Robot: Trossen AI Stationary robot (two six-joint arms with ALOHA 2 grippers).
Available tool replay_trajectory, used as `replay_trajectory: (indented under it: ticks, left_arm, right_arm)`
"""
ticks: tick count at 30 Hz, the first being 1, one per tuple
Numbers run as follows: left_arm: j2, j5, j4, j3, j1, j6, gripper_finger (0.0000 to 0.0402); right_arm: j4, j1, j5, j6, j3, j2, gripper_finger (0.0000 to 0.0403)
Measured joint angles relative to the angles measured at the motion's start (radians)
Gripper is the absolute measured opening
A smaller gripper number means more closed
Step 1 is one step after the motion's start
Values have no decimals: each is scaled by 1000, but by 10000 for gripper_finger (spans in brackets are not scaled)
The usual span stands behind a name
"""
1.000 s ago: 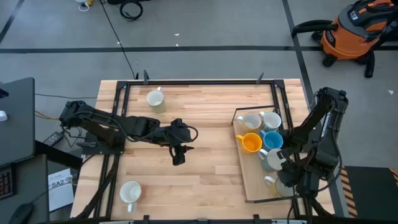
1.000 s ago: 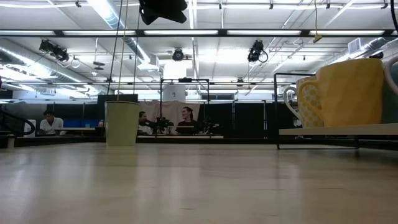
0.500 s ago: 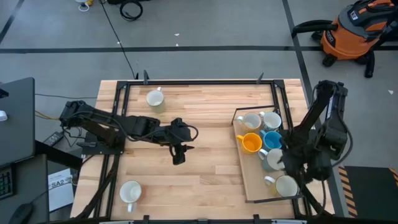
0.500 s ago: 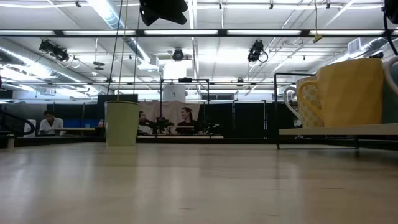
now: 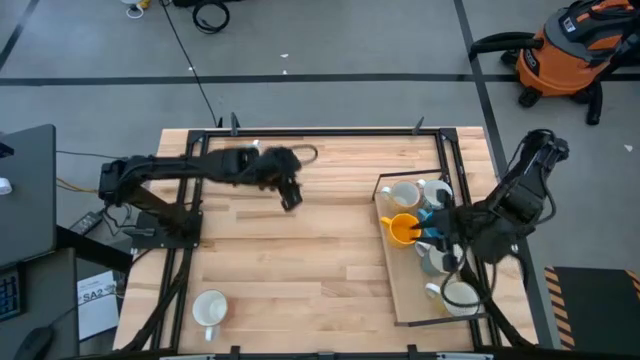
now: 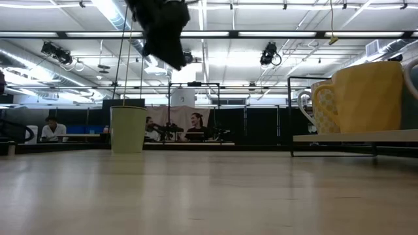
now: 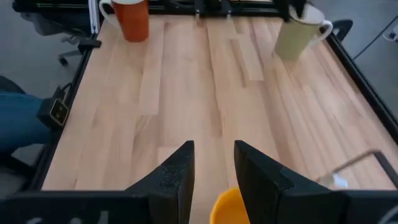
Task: Place coffee mugs
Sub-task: Put the green mug on the shelf
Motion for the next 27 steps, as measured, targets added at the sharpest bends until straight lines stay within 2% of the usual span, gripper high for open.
replay_trajectory:
  ticks: [8,15,20,27]
  left_arm:
    - [0,-1,-90,0,292,160,151]
    - [0,55,-148,0,496,258,151]
    - [0,95,-219,0,585,259,151]
    - [1,153,-334,0,649,321,151]
  right_arm:
    - [138,-256,-147,-239,0,51,119]
    - [227,-474,-374,-406,0,125,119]
    - [310,-586,-532,-530,0,200,119]
    - [404,-697,-683,-651,0,296,119]
